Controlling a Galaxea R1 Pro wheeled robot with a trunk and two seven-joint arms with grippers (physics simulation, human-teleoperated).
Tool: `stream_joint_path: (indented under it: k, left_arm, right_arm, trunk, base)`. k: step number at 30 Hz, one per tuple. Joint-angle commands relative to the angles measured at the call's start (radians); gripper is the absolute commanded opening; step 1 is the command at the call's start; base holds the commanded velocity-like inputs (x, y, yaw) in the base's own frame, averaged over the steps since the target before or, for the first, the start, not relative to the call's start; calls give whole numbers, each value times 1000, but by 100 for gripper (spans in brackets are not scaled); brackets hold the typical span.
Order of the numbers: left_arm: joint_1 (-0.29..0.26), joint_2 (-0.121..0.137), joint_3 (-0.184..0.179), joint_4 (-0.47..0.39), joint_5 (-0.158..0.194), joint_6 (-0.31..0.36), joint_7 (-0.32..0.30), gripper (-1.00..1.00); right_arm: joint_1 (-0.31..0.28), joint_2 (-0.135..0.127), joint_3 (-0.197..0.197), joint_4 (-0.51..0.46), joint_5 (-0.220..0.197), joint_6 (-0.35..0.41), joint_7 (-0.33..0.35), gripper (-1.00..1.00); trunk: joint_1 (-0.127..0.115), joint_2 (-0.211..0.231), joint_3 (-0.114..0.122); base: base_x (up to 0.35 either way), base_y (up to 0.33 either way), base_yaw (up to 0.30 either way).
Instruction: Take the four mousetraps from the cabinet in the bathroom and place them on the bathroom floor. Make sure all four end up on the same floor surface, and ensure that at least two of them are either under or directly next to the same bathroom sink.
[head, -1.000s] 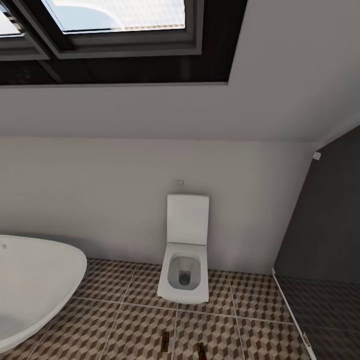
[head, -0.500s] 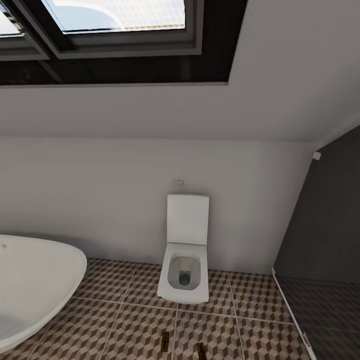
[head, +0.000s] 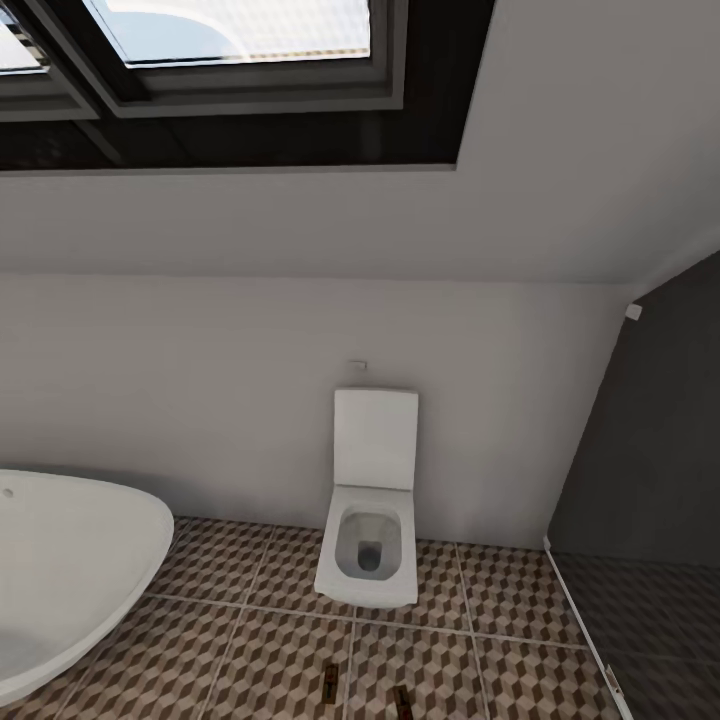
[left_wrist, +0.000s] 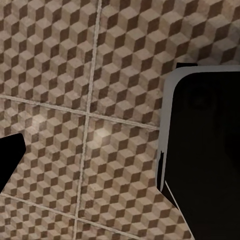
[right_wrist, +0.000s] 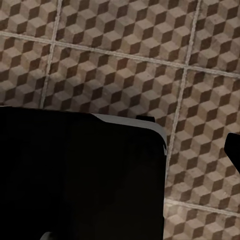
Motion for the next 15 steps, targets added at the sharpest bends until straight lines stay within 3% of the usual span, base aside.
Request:
stream_joint_path:
  k: [1,15]
  left_arm:
    - [-1,0,-8,1,5,-2,3,100]
    - [-1,0,-9,1,5,-3,3,100]
  right_arm:
    - [-1,0,6,1,-4,-3,-1,100]
    - [-1,-1,6,1,-4,-4,-1,100]
  trunk:
    - [1,-2,-2]
    - [1,-2,-2]
  base:
    - [0,0,0]
    - [0,0,0]
